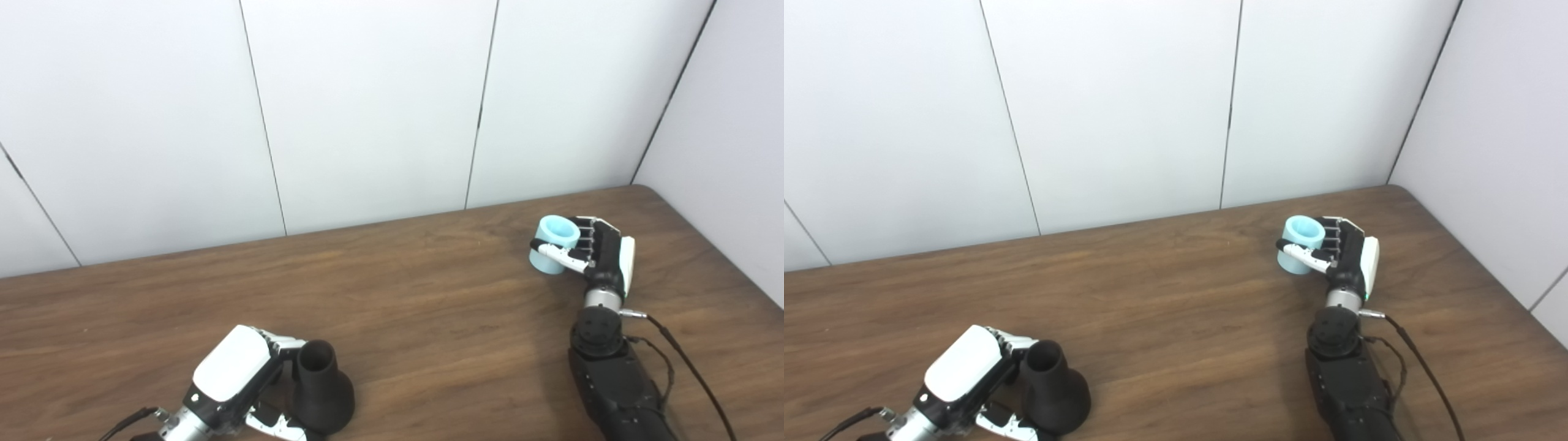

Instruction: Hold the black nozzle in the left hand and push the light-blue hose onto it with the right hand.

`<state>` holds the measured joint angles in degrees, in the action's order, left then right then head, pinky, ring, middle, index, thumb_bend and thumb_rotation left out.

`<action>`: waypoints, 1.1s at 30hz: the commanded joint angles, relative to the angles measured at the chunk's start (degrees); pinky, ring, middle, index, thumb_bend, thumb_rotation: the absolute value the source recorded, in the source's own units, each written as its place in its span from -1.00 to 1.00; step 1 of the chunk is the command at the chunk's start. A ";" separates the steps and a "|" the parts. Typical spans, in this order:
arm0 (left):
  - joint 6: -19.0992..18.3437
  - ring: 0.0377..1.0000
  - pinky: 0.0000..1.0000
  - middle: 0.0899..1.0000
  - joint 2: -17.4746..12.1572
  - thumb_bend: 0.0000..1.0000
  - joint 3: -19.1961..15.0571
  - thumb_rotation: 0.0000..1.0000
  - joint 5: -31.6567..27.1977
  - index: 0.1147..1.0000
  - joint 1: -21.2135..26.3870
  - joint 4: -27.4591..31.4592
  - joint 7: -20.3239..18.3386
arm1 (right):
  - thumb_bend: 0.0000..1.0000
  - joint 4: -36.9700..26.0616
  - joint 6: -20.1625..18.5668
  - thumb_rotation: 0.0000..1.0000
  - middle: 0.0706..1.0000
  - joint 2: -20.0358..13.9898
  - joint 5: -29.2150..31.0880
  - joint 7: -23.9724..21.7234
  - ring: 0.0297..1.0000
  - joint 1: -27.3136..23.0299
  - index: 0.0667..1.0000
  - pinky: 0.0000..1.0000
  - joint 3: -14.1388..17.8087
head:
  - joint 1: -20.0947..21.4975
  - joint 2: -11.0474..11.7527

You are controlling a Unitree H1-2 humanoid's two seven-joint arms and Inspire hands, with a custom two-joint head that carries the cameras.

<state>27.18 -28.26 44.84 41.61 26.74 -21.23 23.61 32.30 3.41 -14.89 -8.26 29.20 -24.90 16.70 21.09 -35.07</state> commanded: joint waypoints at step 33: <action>-0.28 -0.71 -0.74 -0.16 7.75 0.05 -1.99 -1.00 3.92 -0.18 -4.64 -6.15 -5.26 | 0.05 -51.30 -9.94 -1.00 -0.20 5.53 -0.50 -20.44 -0.30 9.49 -0.03 -0.34 -12.90 | -15.11 -2.56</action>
<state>27.17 -23.80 40.44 44.45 26.73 -23.44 19.08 -15.91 -6.57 -9.39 -8.89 9.59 -14.04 3.82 5.99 -37.62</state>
